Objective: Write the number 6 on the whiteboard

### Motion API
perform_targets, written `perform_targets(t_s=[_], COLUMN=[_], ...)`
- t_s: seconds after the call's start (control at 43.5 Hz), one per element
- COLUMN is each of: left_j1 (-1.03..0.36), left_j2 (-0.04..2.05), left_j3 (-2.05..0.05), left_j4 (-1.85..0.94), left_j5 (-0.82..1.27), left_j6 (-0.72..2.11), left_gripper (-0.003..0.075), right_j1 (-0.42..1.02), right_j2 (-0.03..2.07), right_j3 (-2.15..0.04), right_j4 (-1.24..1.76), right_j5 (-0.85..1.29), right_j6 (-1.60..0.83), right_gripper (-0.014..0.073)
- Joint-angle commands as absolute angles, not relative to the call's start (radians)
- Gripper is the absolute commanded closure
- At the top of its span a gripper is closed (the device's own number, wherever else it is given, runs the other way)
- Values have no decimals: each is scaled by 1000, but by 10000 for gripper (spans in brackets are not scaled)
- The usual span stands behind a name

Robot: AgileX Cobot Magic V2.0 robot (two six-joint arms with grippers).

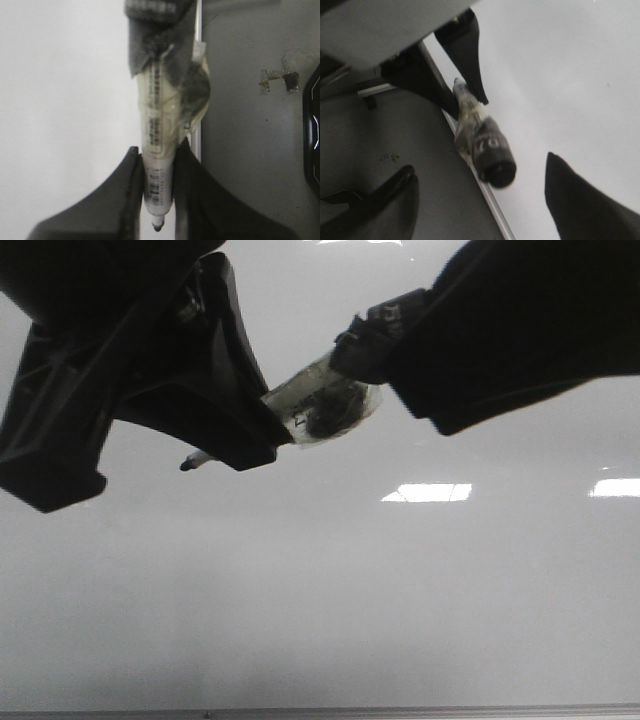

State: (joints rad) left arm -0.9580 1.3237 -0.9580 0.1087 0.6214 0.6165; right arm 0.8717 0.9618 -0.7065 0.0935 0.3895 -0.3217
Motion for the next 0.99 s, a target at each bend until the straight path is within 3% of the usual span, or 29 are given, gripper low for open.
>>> perform_targets(t_s=[0.0,0.207,0.483,0.575,0.644,0.759,0.874,0.966], left_j1=[-972,-972,-972,-972,-972,-972,-972,-972], left_j2=[1289,1289,1289,1289,1289,1289,1289,1289], left_j3=[-991,-991,-991,-991,-991,-991,-991,-991], left_j4=[114,114,114,110,110,110,110,110], left_j5=[553,540,514,501,489,472,466,463], left_j6=[618,618,618,615,615,614,614,614], left_gripper=[741,741,741,740,734,620,372,244], right_j1=[876,876,876,876,876,876,871,850], right_j2=[1005,1074,1082,1082,1082,1082,1075,1044], right_j3=[-767,-817,-825,-825,-825,-825,-825,-818], right_j4=[81,81,81,81,80,65,23,0], right_j5=[275,273,327,345,347,349,383,411], right_j6=[-335,-343,-344,-348,-358,-367,-367,-367], right_gripper=[46,85,555,670,655,655,655,655])
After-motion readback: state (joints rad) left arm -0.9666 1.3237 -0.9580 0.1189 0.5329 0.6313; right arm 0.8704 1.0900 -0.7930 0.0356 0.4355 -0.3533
